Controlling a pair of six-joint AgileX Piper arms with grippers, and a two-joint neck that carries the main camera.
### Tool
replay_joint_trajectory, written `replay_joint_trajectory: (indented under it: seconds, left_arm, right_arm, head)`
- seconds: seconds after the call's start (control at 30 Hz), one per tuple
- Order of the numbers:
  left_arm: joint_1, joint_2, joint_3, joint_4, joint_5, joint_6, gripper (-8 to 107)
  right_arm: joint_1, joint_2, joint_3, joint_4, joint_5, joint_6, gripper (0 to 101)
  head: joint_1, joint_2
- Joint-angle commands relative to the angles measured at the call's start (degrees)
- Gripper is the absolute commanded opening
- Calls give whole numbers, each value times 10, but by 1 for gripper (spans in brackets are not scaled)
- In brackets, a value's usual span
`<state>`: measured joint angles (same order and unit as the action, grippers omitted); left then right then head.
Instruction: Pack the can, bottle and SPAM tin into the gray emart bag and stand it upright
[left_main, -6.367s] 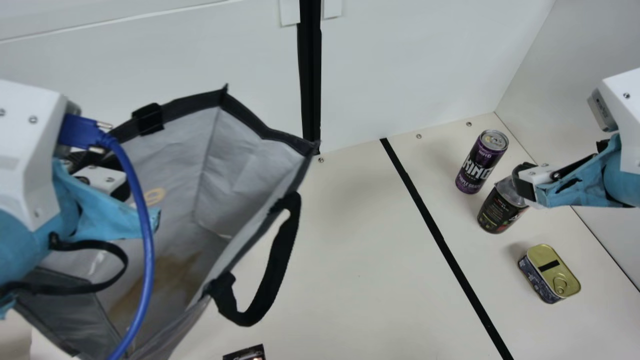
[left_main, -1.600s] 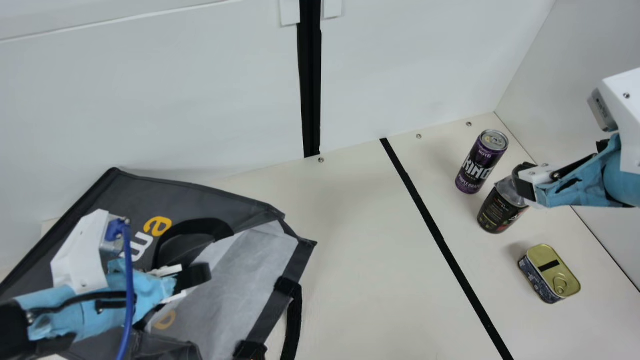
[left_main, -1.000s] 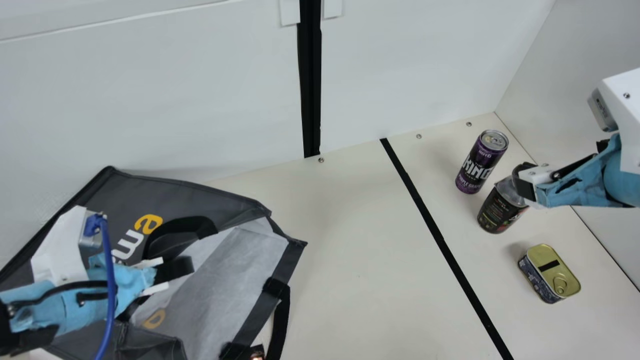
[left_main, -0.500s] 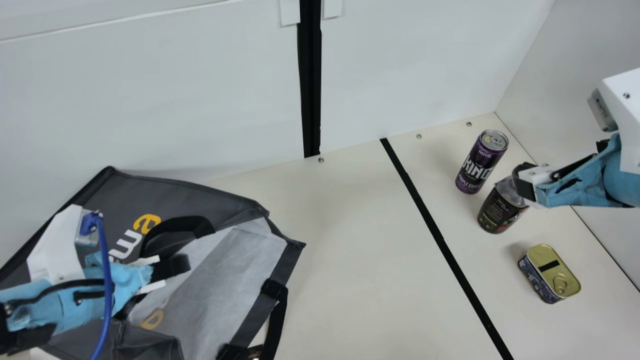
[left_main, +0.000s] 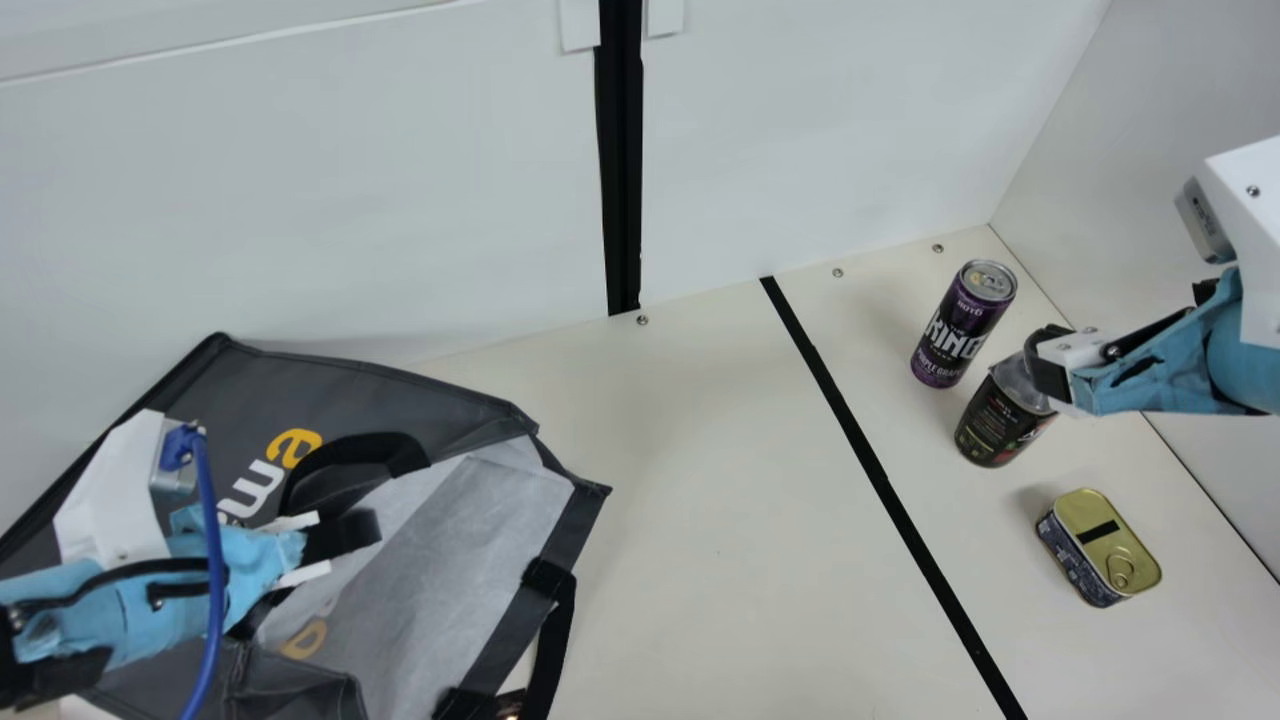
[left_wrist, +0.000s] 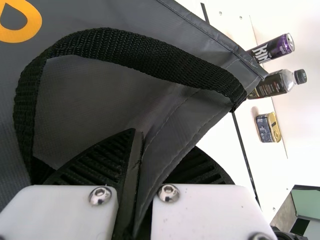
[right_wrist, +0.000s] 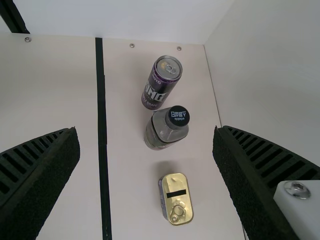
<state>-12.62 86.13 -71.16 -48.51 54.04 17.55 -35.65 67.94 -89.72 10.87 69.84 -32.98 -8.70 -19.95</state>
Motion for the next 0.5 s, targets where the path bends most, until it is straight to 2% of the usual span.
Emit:
replay_joint_trajectory:
  seconds: [0.0, 0.47]
  left_arm:
    - [0, 0, 0, 0, 0, 0, -8]
    - [0, 0, 0, 0, 0, 0, -8]
  right_arm:
    - [0, 0, 0, 0, 0, 0, 95]
    - [0, 0, 0, 0, 0, 0, 95]
  head:
    - [-13, 0]
    - [-13, 0]
